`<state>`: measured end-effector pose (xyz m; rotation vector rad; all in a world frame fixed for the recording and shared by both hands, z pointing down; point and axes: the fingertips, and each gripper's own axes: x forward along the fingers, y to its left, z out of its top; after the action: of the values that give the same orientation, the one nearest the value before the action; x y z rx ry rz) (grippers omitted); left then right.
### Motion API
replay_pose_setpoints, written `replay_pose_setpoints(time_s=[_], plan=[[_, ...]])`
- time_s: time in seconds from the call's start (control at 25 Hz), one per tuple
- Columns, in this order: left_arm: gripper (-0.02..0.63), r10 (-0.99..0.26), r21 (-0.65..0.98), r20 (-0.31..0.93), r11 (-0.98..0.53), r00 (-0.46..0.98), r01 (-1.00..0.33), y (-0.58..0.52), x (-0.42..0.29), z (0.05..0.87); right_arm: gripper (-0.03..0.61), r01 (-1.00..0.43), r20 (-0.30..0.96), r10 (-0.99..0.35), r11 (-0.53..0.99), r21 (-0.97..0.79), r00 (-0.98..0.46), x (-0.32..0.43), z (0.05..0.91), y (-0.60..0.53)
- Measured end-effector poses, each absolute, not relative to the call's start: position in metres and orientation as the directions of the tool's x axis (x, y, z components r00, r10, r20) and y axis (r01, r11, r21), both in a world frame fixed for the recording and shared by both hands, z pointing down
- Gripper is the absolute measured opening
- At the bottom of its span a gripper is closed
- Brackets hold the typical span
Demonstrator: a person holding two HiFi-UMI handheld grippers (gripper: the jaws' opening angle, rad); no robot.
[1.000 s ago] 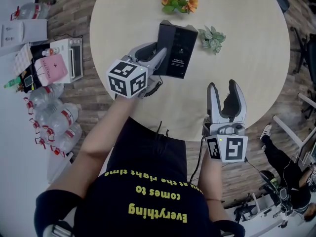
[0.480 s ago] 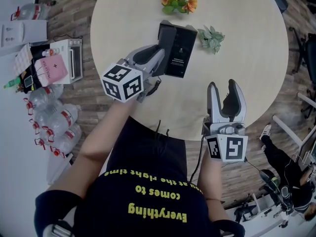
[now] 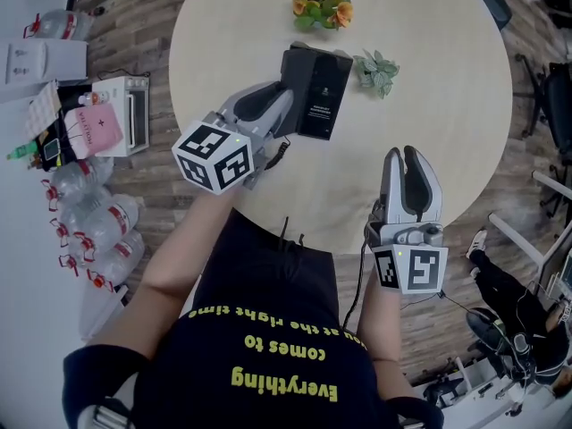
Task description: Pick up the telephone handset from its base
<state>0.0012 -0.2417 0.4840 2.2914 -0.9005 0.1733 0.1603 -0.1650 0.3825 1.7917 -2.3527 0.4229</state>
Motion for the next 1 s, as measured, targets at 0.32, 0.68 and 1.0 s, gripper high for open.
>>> replay_pose_setpoints(time_s=[0.32, 0.68, 1.0], plan=[[0.077, -0.608, 0.484, 0.283, -0.577, 0.742, -0.658, -0.232, -0.013, 0.44, 0.03, -0.962, 0.241, -0.931, 0.258, -0.093, -0.273, 0.156, 0.353, -0.151], [0.077, -0.673, 0.401, 0.181, -0.616, 0.718, -0.678, -0.216, -0.031, 0.376, 0.012, -0.955, 0.154, -0.943, 0.292, -0.043, -0.295, 0.148, 0.308, -0.135], [0.075, -0.717, 0.301, 0.078, -0.646, 0.693, -0.702, -0.195, -0.049, 0.315, 0.011, -0.956, 0.06, -0.954, 0.295, -0.002, -0.295, 0.145, 0.264, -0.122]])
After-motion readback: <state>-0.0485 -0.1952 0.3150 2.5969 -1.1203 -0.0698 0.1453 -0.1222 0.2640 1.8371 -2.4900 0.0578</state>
